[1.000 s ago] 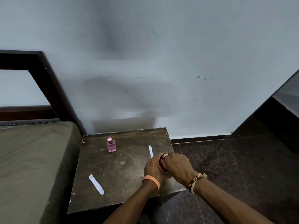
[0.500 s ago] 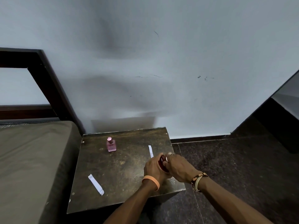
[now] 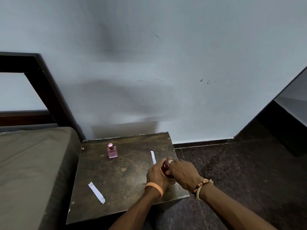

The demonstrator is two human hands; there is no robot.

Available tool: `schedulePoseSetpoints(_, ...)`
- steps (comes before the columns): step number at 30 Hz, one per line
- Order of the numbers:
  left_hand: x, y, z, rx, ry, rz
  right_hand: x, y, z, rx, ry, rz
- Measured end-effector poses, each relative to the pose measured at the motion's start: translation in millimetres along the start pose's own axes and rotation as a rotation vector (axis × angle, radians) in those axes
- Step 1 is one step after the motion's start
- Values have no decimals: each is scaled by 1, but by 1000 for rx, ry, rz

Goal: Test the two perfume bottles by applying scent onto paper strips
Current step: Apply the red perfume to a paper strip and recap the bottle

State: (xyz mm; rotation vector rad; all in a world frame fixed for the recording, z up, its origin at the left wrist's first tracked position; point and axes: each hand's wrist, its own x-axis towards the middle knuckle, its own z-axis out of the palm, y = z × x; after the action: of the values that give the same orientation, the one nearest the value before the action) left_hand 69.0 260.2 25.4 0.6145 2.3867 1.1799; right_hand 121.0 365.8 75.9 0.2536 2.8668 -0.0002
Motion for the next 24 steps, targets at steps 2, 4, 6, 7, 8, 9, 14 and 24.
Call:
schedulePoseSetpoints(2, 1, 0, 1, 8, 4, 0, 0, 1, 0, -26, -17, 34)
schedulePoseSetpoints(4, 2, 0, 2, 22, -6, 0, 1, 1, -2, -8, -39, 37)
schedulePoseSetpoints(6, 3, -1, 2, 47, -13, -4, 3, 1, -6, -21, -50, 7)
schedulePoseSetpoints(7, 4, -2, 2, 60, -14, -6, 5, 1, -7, -53, -42, -9)
schedulePoseSetpoints(8, 5, -2, 2, 71, -14, -3, 7, 0, -8, -81, -31, -9)
schedulePoseSetpoints(9, 5, -3, 3, 83, -16, 2, 7, -1, -8, -91, -27, 4)
schedulePoseSetpoints(14, 6, -2, 1, 73, -32, 9, 1, -7, -6, -58, -15, 107)
schedulePoseSetpoints(24, 6, -1, 2, 88, -16, 26, 10, -3, -16, -186, -11, 82)
